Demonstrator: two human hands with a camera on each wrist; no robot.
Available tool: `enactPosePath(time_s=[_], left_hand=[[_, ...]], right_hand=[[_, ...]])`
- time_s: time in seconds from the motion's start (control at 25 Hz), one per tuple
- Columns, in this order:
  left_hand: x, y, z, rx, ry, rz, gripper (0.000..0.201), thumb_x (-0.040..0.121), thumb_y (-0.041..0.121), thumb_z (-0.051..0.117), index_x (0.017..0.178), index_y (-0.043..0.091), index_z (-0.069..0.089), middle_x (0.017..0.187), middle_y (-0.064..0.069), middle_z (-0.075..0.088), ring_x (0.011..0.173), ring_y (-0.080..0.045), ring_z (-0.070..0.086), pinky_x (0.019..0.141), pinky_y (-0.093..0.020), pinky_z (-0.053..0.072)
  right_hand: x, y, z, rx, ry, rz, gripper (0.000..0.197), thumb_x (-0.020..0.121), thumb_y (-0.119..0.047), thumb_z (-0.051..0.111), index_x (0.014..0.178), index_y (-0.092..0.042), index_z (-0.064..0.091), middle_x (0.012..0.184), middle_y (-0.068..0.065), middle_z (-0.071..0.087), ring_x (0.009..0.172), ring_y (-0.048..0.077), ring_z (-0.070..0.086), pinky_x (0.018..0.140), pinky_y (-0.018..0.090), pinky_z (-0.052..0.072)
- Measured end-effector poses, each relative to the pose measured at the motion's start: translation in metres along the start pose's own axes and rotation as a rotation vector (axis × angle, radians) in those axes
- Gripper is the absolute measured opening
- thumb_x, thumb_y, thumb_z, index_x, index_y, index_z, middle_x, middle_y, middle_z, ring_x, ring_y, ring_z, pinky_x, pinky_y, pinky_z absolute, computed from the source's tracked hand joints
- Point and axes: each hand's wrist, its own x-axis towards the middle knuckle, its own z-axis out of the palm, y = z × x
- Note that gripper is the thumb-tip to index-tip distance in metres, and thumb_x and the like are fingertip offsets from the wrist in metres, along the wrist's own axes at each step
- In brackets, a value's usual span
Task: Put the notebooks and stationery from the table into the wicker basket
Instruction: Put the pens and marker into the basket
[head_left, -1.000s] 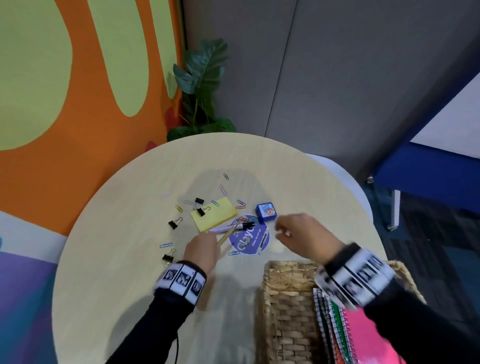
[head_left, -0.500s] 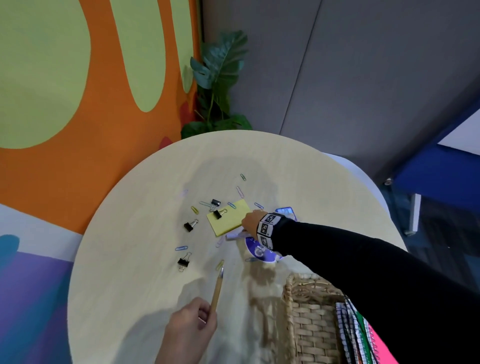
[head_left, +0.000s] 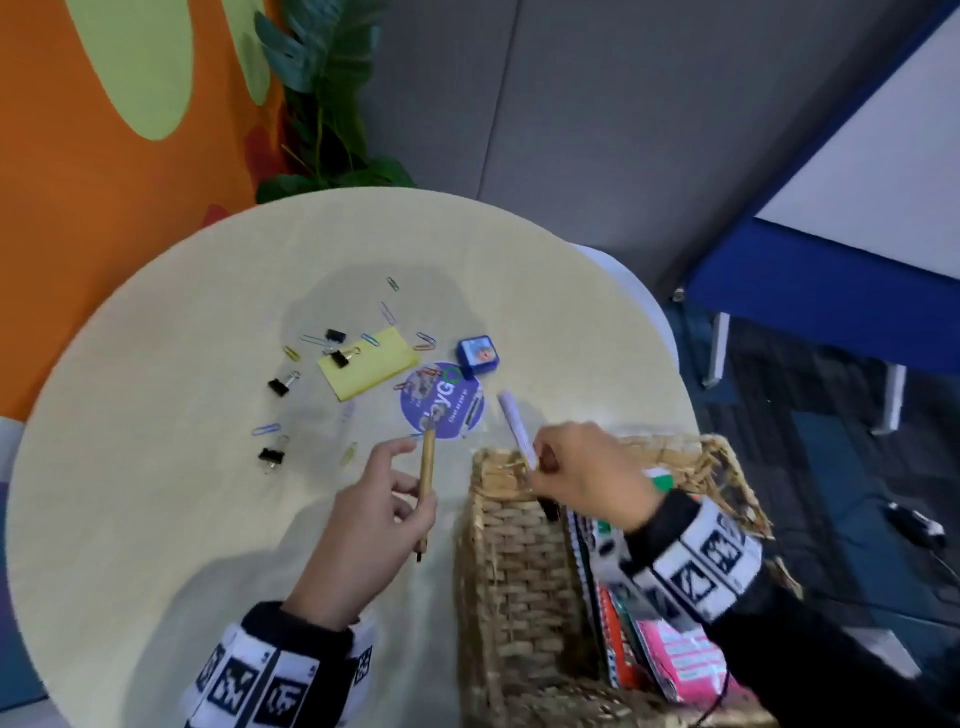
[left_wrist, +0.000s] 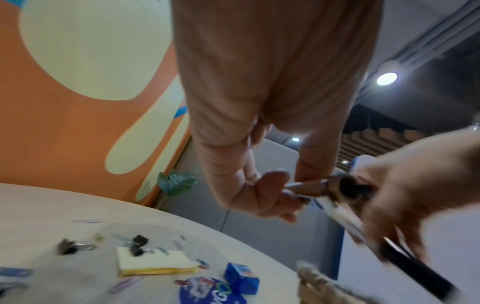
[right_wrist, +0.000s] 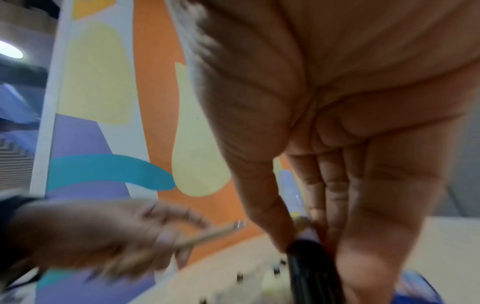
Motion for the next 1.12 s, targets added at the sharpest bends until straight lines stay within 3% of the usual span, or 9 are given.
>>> enactPosePath(time_s=[0.12,0.32,0.56,0.68,0.76,0.88,0.96,1.04,1.12], left_hand=[[-0.003,0.022,0.013,0.024,-0.102,0.067,0.036,0.09,0.018,0.059,0.114,0.038,0.042,0.09,0.01,0.062,0.072,-0.008,0.062,0.056,-0.006,0.048],[-0.016,0.039,0.026,0.133,-0.153,0.178,0.024,0.089,0.017,0.059,0.107,0.032,0.059,0.093,0.021,0.057,0.067,-0.014,0.063,0.059,-0.008,0.045],[-0.029,0.054,0.046,0.369,-0.27,0.239,0.022,0.087,0.021,0.057,0.106,0.023,0.067,0.089,0.011,0.058,0.066,-0.003,0.055,0.066,-0.015,0.042],[-0.022,0.062,0.071,0.532,-0.382,0.177,0.025,0.088,0.015,0.051,0.105,0.017,0.07,0.098,0.0,0.071,0.092,-0.017,0.065,0.08,-0.025,0.046],[-0.013,0.074,0.09,0.619,-0.444,0.11,0.024,0.089,0.012,0.051,0.103,0.011,0.07,0.104,-0.008,0.072,0.098,-0.024,0.066,0.08,-0.03,0.049],[0.012,0.074,0.131,0.765,-0.614,0.026,0.02,0.092,0.01,0.052,0.096,-0.001,0.068,0.099,-0.015,0.07,0.086,-0.027,0.064,0.072,-0.031,0.048],[0.047,0.043,0.17,0.966,-0.696,-0.036,0.024,0.087,0.027,0.063,0.088,0.003,0.065,0.091,-0.012,0.069,0.087,-0.029,0.064,0.074,-0.03,0.051],[0.053,0.039,0.177,1.097,-0.675,-0.087,0.031,0.084,0.034,0.065,0.099,0.007,0.062,0.111,-0.016,0.068,0.099,-0.036,0.065,0.08,-0.044,0.055],[0.027,0.072,0.162,1.077,-0.639,-0.12,0.033,0.091,0.02,0.056,0.121,0.007,0.057,0.125,-0.024,0.057,0.114,-0.044,0.057,0.082,-0.053,0.05]], right_hand=[[-0.025,0.025,0.059,0.055,-0.114,0.145,0.006,0.082,-0.014,0.056,0.087,-0.012,0.052,0.091,0.012,0.064,0.089,0.032,0.064,0.059,0.028,0.041],[-0.005,0.03,0.11,-0.124,-0.211,0.276,0.044,0.096,-0.007,0.037,0.14,-0.003,0.035,0.129,0.018,0.057,0.118,0.033,0.056,0.092,0.038,0.048],[0.003,0.031,0.116,-0.184,-0.283,0.27,0.048,0.093,-0.008,0.048,0.138,0.0,0.037,0.136,0.018,0.052,0.122,0.031,0.054,0.095,0.035,0.048],[-0.008,0.032,0.09,-0.088,-0.272,0.262,0.017,0.083,-0.016,0.064,0.097,-0.009,0.058,0.118,0.016,0.064,0.107,0.029,0.064,0.079,0.034,0.052],[-0.029,0.045,0.062,0.055,-0.163,0.26,0.017,0.079,-0.019,0.071,0.071,-0.011,0.059,0.09,0.011,0.072,0.086,0.026,0.072,0.072,0.031,0.056],[-0.073,0.073,0.023,0.293,0.057,0.341,0.024,0.081,-0.023,0.071,0.095,-0.004,0.065,0.075,0.006,0.07,0.063,0.016,0.07,0.061,0.027,0.058],[-0.102,0.087,0.011,0.362,0.112,0.353,0.035,0.082,-0.023,0.071,0.109,-0.004,0.061,0.074,0.004,0.069,0.058,0.012,0.066,0.055,0.024,0.054],[-0.12,0.1,0.012,0.396,0.139,0.34,0.034,0.081,-0.022,0.073,0.107,-0.003,0.063,0.073,0.007,0.071,0.061,0.02,0.069,0.063,0.034,0.059],[-0.129,0.112,0.018,0.443,0.17,0.344,0.029,0.079,-0.019,0.075,0.1,-0.002,0.065,0.071,0.012,0.072,0.057,0.025,0.069,0.068,0.042,0.061]])
